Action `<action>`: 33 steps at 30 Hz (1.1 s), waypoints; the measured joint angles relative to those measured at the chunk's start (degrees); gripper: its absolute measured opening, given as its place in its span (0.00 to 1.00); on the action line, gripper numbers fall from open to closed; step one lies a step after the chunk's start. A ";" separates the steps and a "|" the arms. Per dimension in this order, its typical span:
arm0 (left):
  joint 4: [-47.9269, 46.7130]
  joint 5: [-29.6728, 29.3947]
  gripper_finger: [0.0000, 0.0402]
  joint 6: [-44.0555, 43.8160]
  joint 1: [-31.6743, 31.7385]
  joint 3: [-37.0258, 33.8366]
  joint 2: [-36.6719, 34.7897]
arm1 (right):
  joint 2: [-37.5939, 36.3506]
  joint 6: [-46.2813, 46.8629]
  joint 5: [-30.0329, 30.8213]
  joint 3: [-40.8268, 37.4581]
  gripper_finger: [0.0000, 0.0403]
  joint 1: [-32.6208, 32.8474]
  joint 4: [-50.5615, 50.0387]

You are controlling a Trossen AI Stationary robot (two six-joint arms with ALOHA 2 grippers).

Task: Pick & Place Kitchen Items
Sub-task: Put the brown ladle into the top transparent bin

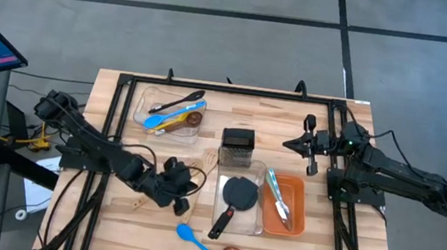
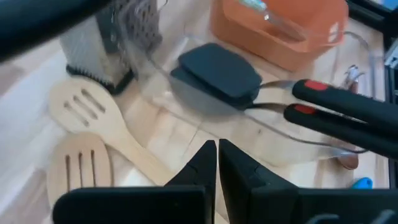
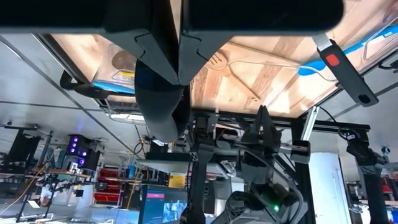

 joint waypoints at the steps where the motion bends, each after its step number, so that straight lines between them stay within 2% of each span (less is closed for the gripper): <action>1: 0.27 -0.03 0.01 1.54 0.37 0.00 -0.36 | 0.00 0.00 0.00 0.02 0.00 0.00 0.00; 5: 1.73 -0.48 0.01 10.68 3.36 -0.02 -1.91 | 0.00 0.36 0.13 0.03 0.00 0.00 0.45; 9: 9.88 0.77 0.01 19.07 9.42 -0.02 -4.71 | 0.00 0.48 0.13 0.04 0.00 0.00 0.54; 13: 20.63 10.63 0.01 23.90 15.62 -0.02 -7.14 | 0.00 1.33 0.13 0.04 0.00 0.00 0.53; 16: 28.10 18.96 0.01 24.31 17.76 -0.02 -8.77 | 0.00 1.35 0.13 0.04 0.00 0.00 0.51; 18: 31.47 21.52 0.01 24.91 17.41 -0.02 -9.13 | 0.00 1.36 0.13 0.04 0.00 0.00 0.50; 22: 33.26 21.33 0.01 25.44 13.68 0.91 -8.65 | 0.00 1.33 0.13 0.04 0.00 0.00 0.50; 33: 33.14 11.36 0.01 25.46 1.23 8.81 0.62 | 0.00 1.40 0.11 0.04 0.00 0.00 0.73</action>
